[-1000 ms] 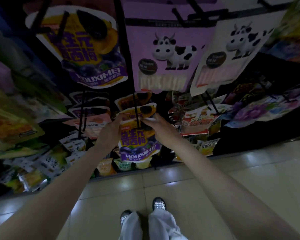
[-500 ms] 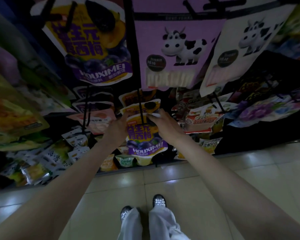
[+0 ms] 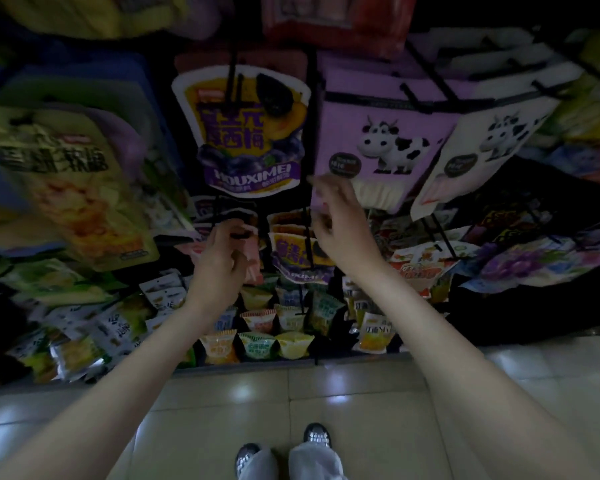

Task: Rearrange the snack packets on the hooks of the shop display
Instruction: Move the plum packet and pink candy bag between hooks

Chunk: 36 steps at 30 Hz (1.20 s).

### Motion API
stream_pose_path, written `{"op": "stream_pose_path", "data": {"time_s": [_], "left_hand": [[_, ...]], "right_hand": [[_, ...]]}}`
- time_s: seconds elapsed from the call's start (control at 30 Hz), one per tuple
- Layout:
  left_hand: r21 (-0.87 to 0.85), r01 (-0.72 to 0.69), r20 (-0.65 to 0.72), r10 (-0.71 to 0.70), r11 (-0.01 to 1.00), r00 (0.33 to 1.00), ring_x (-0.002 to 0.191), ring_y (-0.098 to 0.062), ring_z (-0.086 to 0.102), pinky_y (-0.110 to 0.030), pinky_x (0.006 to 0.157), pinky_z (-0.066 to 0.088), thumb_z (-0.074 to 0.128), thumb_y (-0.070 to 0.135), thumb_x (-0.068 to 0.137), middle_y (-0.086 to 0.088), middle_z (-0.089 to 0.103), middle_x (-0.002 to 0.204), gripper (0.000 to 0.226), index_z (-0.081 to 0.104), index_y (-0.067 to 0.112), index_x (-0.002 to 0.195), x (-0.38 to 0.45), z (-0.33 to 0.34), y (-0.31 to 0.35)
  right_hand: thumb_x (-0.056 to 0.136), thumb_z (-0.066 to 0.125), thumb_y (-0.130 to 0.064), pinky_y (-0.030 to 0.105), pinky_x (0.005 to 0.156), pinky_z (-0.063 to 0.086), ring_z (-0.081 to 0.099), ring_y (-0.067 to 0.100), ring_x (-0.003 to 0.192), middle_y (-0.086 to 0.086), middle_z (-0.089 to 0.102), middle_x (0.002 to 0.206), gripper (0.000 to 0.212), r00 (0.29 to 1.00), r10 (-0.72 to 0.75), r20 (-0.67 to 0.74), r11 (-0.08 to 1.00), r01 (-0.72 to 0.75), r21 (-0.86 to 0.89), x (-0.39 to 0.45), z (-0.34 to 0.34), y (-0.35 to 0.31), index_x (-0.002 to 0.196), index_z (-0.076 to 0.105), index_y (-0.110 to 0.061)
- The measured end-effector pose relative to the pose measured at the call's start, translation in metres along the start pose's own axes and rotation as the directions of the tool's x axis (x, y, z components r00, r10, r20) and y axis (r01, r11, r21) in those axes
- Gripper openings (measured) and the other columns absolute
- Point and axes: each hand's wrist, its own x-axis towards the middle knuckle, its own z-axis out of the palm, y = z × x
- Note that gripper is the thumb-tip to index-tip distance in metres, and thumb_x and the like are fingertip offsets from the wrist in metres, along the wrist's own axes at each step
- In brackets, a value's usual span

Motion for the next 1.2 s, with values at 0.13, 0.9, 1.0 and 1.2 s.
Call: {"op": "stream_pose_path", "data": {"time_s": [0.13, 0.9, 1.0, 1.2], "left_hand": [[0.018, 0.021, -0.05, -0.02, 1.0, 0.999, 0.092, -0.012, 0.058, -0.027, 0.066, 0.046, 0.045, -0.001, 0.092, -0.008, 0.053, 0.119, 0.037, 0.041, 0.006, 0.128, -0.004, -0.028, 0.007], [-0.479, 0.187, 0.075, -0.172, 0.858, 0.982, 0.084, -0.011, 0.064, -0.025, 0.062, 0.051, 0.071, 0.039, 0.077, 0.003, 0.062, 0.101, 0.044, 0.043, 0.023, 0.109, -0.013, -0.024, 0.019], [-0.357, 0.258, 0.159, -0.214, 0.898, 0.964, 0.071, -0.01, 0.06, -0.02, 0.053, 0.046, 0.067, 0.021, 0.084, -0.003, 0.06, 0.092, 0.039, 0.041, 0.018, 0.114, -0.025, 0.002, -0.002], [0.125, 0.135, 0.302, -0.167, 0.983, 0.938, 0.075, -0.039, 0.062, -0.03, 0.057, 0.036, 0.058, 0.008, 0.088, -0.022, 0.057, 0.109, 0.049, 0.038, 0.006, 0.133, -0.046, 0.049, -0.029]], "right_hand": [[0.09, 0.058, -0.008, -0.004, 0.093, 0.024, 0.037, 0.015, 0.128, 0.005, 0.041, 0.136, 0.053, 0.979, 0.053, -0.196, 0.966, -0.001, 0.259, 0.061, 0.004, -0.038, 0.138, 0.036, -0.004], [0.078, 0.062, -0.005, 0.019, 0.072, 0.053, 0.065, 0.005, 0.083, -0.005, 0.07, 0.09, 0.023, 0.913, 0.245, 0.326, 0.63, -0.406, 0.663, -0.051, -0.047, -0.031, 0.1, 0.062, -0.015], [0.083, 0.063, 0.004, 0.018, 0.065, 0.05, 0.063, 0.01, 0.084, -0.002, 0.061, 0.102, 0.033, 0.889, 0.441, 0.119, 0.752, -0.439, 0.492, -0.074, -0.021, 0.005, 0.101, 0.053, -0.022], [0.088, 0.048, 0.008, 0.038, 0.07, 0.048, 0.055, 0.027, 0.096, 0.007, 0.04, 0.133, 0.054, 0.959, 0.147, 0.243, 0.982, -0.114, -0.148, -0.122, 0.034, 0.057, 0.131, 0.052, -0.023]]}}
